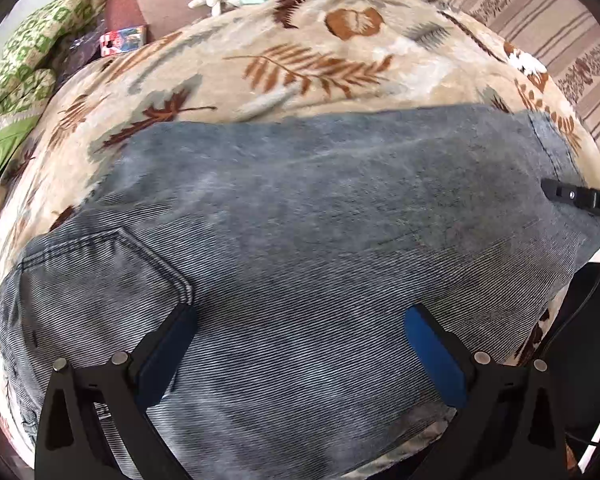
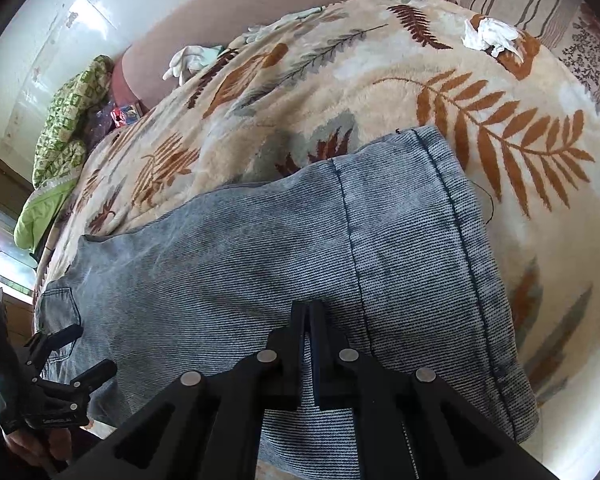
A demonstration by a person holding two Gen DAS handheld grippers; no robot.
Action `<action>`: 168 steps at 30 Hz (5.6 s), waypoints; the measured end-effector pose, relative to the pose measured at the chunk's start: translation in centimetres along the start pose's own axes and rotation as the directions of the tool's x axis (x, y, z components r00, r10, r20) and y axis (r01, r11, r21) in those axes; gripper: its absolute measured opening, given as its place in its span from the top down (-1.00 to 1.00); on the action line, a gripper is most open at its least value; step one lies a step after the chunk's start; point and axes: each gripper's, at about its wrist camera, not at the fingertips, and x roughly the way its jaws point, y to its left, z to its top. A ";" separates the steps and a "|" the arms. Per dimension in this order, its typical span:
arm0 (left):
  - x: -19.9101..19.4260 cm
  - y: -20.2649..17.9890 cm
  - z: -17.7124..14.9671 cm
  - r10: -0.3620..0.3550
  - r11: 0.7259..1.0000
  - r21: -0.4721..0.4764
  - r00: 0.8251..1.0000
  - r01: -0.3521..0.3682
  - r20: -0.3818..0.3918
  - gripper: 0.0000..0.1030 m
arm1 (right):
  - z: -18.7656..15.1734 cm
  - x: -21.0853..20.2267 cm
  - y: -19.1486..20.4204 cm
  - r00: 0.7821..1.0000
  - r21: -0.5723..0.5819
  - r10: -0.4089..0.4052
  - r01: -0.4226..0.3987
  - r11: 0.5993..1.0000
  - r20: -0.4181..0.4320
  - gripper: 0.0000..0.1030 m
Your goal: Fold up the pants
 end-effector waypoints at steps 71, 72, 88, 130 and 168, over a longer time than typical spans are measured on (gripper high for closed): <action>-0.2 3.7 -4.2 0.138 0.982 -0.128 0.990 -0.140 -0.023 -1.00 | -4.9 0.7 8.5 0.999 -0.341 0.030 -0.023 0.940 0.017 0.84; -0.2 3.7 -4.1 0.131 0.982 -0.129 0.991 -0.134 -0.030 -1.00 | -5.0 0.7 8.5 0.999 -0.343 0.029 -0.020 0.939 0.019 0.84; -0.1 3.8 -3.8 0.122 0.984 -0.127 0.992 -0.127 -0.045 -1.00 | -5.0 0.6 8.6 0.999 -0.349 0.018 -0.007 0.937 0.027 0.84; 2.2 -4.8 3.9 -0.011 0.999 0.043 1.000 0.011 0.000 -1.00 | -4.3 -1.9 -15.5 0.805 0.437 0.588 -0.558 0.705 0.078 -0.47; -3.2 7.9 -1.3 0.015 0.974 -0.226 0.996 0.006 0.088 -1.00 | 0.0 -6.4 7.8 0.848 -0.023 0.528 -0.528 0.849 0.049 0.43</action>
